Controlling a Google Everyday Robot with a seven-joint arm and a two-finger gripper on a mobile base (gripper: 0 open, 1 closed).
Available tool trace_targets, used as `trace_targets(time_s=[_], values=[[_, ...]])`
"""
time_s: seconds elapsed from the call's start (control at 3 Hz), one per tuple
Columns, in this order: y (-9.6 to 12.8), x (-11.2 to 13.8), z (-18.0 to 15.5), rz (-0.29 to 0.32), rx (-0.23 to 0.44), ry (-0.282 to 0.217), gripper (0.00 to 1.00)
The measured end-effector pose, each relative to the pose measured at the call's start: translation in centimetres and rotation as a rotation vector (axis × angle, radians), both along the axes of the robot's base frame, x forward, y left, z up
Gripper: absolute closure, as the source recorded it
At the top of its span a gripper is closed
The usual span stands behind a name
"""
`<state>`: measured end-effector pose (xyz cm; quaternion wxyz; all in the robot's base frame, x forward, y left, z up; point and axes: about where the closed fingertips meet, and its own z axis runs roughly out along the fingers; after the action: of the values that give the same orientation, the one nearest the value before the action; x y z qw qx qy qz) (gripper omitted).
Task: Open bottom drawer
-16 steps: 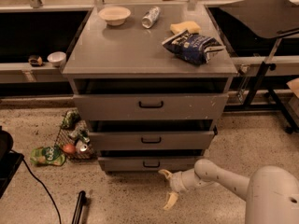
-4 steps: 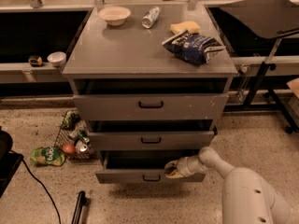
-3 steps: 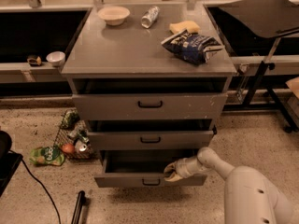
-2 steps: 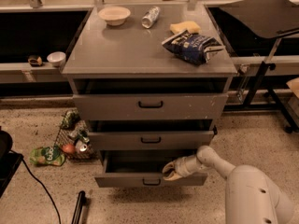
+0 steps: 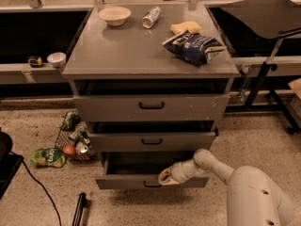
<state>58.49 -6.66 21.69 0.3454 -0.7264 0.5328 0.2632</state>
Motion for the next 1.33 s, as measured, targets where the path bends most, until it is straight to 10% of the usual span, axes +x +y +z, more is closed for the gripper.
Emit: trace_targets(time_s=[0.67, 1.33], values=[[0.07, -0.22, 0.07, -0.002, 0.004, -0.004, 0.11], [0.23, -0.74, -0.73, -0.009, 0.006, 0.037, 0.00]])
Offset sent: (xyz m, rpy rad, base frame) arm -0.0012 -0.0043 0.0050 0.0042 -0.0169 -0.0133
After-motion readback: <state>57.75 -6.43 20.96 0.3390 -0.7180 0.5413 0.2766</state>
